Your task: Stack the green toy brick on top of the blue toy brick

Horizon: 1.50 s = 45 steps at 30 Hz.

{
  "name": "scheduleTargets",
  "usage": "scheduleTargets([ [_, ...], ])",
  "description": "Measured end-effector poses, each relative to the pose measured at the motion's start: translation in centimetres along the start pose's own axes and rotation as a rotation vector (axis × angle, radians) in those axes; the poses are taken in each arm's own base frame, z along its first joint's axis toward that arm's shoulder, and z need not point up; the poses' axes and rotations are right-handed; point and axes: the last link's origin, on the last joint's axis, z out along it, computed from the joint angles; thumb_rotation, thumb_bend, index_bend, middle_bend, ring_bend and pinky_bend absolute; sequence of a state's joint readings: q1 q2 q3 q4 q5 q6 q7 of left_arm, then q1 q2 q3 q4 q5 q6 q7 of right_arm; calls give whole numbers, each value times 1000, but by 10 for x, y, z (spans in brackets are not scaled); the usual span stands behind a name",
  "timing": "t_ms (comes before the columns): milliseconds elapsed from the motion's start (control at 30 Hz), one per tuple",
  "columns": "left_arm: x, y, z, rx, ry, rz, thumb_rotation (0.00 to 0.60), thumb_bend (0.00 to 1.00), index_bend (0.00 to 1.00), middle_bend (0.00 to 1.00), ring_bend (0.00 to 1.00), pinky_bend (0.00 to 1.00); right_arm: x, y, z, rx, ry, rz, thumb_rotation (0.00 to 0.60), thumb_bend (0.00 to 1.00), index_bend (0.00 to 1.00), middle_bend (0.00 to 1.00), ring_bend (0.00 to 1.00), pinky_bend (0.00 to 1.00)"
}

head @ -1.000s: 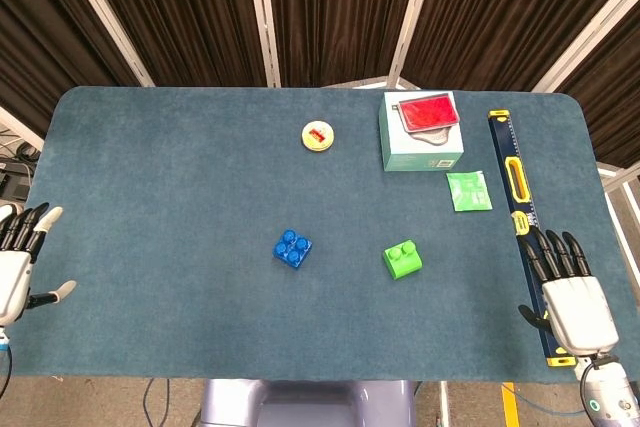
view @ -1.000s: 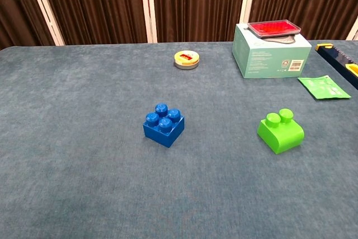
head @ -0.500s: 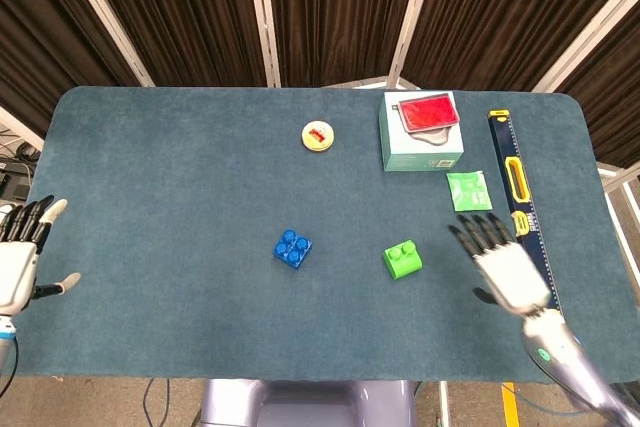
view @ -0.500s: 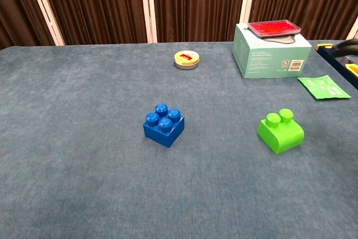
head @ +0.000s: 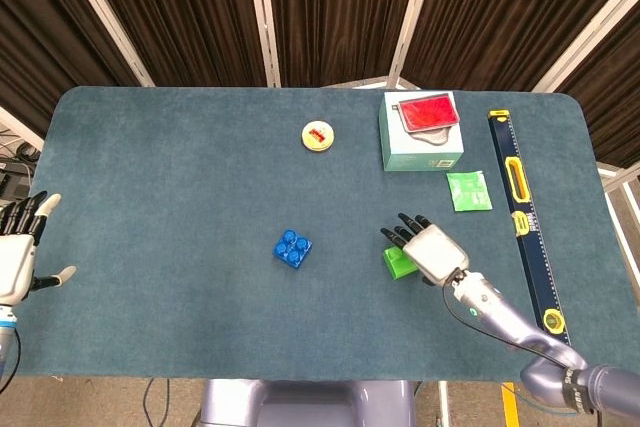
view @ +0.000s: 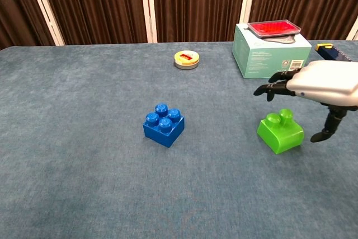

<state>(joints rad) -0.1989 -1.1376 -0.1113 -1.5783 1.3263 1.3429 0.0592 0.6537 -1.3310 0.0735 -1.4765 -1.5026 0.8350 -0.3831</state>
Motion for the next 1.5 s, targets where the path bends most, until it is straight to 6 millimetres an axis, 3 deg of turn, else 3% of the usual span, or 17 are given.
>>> scheduleTargets([
  [400,-2,0,4,7,-15,4,600,0,0,0,0,0,-7,-11,16,1,-9,-35,600,0,199,330,172,324],
  [533,-2,2,4,0,-17,5,600,0,0,0,0,0,-11,-13,19,4,5,-72,600,11,304,430,269,413],
  [633,-2,3,4,-3,-19,6,600,0,0,0,0,0,-15,-13,21,4,20,-91,600,75,388,504,344,470],
  [900,-4,3,5,1,-27,9,600,0,0,0,0,0,-8,-18,21,38,91,-59,600,129,410,523,364,488],
  [1200,-3,-2,6,21,-30,-3,600,0,0,0,0,0,43,-31,29,166,246,-114,600,150,410,523,366,488],
  [1500,2,-8,7,36,-24,-22,600,0,0,0,0,0,104,-75,69,384,327,-360,600,166,411,523,367,488],
])
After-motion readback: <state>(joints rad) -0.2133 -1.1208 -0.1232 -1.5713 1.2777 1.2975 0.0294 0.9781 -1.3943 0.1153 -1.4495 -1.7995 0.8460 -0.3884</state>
